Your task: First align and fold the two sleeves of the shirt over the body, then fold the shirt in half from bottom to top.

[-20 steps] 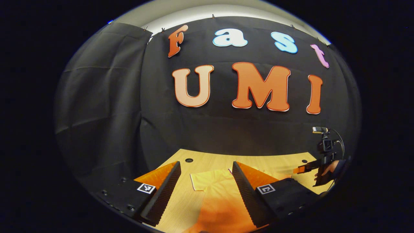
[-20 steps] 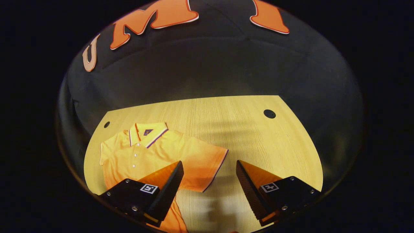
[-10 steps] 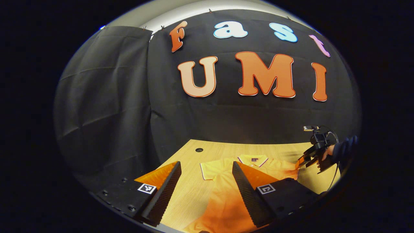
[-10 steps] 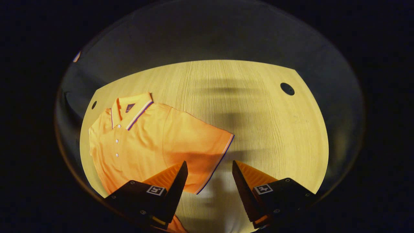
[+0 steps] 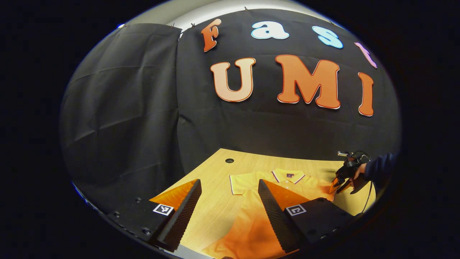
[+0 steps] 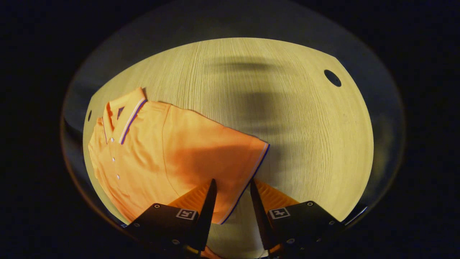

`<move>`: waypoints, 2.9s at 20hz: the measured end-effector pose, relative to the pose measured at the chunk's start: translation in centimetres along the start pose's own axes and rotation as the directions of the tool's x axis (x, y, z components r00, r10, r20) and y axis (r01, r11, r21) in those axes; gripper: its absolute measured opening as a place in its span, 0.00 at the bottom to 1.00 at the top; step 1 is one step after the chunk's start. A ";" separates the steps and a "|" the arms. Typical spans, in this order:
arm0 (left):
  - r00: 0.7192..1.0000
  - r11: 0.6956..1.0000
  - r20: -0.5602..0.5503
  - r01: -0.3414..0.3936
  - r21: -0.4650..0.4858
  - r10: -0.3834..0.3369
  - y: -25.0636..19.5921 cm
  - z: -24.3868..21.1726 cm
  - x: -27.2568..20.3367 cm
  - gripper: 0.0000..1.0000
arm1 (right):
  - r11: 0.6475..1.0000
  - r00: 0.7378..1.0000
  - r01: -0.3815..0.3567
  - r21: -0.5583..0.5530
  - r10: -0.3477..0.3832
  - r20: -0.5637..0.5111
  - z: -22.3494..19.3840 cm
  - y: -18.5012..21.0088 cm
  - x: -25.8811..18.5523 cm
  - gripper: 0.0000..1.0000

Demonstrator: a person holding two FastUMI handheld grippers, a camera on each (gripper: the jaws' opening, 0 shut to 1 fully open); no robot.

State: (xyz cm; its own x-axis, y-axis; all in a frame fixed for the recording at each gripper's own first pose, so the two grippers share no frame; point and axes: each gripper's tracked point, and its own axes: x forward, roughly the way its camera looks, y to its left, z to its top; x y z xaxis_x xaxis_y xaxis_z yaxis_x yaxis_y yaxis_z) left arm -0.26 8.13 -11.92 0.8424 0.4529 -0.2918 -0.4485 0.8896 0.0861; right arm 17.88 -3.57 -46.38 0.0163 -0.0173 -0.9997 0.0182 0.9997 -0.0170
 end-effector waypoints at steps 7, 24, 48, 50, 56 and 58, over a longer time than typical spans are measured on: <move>1.000 1.000 0.007 0.008 -0.020 -0.008 0.2 -0.1 -0.2 0.97 | 0.995 0.996 -0.091 0.038 0.091 0.003 0.9 0.6 -0.6 0.09; 0.998 0.997 -0.040 -0.059 -0.054 0.057 2.8 -2.1 -0.7 0.98 | 0.932 0.932 -0.361 -0.012 0.361 0.028 4.2 14.2 -7.6 0.04; 0.978 0.990 -0.205 -0.003 -0.141 -0.026 3.5 -2.7 6.6 0.98 | 0.900 0.874 -0.424 -0.102 0.436 0.214 2.9 13.5 -10.2 0.92; 0.969 0.988 -0.232 0.045 -0.146 -0.078 3.0 -2.8 8.9 0.98 | 0.908 0.874 -0.409 -0.090 0.418 0.250 2.6 13.3 -11.2 0.92; 0.888 0.977 -0.411 0.169 -0.129 -0.208 1.1 -5.9 16.2 0.98 | 0.939 0.885 -0.345 -0.013 0.329 0.330 -0.4 11.7 -13.9 0.97; 0.845 0.960 -0.460 0.214 -0.179 -0.274 0.4 -6.8 18.1 0.98 | 0.952 0.890 -0.307 0.000 0.287 0.355 -1.5 10.8 -14.8 0.98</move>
State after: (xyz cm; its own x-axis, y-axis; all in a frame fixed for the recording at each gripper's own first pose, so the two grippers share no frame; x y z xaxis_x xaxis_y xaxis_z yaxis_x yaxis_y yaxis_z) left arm 12.80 16.33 -23.63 0.6972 0.1118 -0.7082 -0.3035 0.9409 -0.1503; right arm 16.30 7.53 -31.79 0.3744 0.2655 -0.8884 0.0124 0.9566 0.2911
